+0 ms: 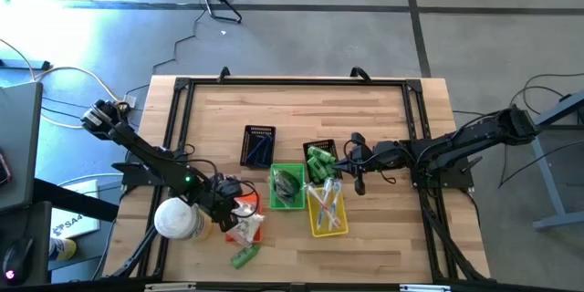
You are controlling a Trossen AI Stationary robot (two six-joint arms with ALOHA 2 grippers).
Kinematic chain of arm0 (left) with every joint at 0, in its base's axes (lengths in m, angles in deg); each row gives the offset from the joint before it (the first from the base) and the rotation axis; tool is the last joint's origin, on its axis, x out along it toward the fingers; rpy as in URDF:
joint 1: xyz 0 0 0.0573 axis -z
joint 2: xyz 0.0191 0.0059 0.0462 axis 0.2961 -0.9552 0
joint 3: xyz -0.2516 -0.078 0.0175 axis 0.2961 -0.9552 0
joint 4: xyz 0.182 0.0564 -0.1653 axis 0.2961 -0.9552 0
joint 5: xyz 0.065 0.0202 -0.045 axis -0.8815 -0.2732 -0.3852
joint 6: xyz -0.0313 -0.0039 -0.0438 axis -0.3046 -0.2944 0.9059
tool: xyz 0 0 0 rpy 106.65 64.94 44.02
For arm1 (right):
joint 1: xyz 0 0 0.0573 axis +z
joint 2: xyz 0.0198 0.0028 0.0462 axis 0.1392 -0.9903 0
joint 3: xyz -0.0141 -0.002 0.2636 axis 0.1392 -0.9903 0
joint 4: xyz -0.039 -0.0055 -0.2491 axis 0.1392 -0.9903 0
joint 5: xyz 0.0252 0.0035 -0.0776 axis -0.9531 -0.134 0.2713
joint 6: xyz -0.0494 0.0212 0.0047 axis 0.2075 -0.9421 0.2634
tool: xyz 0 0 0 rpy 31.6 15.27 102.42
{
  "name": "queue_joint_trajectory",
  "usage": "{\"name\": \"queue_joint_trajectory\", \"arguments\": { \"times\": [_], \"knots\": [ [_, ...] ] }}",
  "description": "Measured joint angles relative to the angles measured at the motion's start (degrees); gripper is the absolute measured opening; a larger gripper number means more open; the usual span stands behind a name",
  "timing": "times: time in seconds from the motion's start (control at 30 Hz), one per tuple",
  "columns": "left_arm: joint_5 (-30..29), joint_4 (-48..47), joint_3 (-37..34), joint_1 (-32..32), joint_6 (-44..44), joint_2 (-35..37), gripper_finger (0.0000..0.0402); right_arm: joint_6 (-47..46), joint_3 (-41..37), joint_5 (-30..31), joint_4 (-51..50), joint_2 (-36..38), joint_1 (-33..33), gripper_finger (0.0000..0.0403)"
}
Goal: Pick & Place Travel size toiletries
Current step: Adjust the orange bin on the table
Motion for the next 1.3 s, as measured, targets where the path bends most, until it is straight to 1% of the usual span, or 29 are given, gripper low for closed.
{"name": "queue_joint_trajectory", "arguments": {
  "times": [0.13,0.27,0.37,0.5,0.7,1.1,1.3],
  "knots": [
    [-0.14,0.73,-0.02,0.0,0.69,-2.26,0.0,0.07,0.0,-0.02,-0.01,0.0,0.0,0.0003],
    [-0.58,2.26,0.02,-0.03,1.49,-5.96,0.0,0.12,0.0,0.0,-0.36,0.0,0.0,0.0003],
    [-1.87,4.91,0.07,-0.85,1.24,-8.71,0.0,0.2,0.0,0.0,-0.34,0.0,0.0,0.0003],
    [-2.88,7.76,0.09,-2.41,-0.42,-10.34,0.0,0.83,0.0,0.02,-0.3,0.0,0.0,0.0003],
    [-5.82,9.07,0.07,-5.37,-3.52,-10.7,0.0,1.23,0.0,0.0,-0.33,0.0,0.0,0.0003],
    [-6.1,8.63,0.04,-12.72,-14.89,-10.7,0.0,1.43,0.0,0.0,-0.36,0.0,0.0,0.0003],
    [-6.18,8.59,0.01,-15.24,-18.55,-10.7,0.0,1.45,0.0,0.0,-0.36,0.0,0.0,0.0003]
  ]
}}
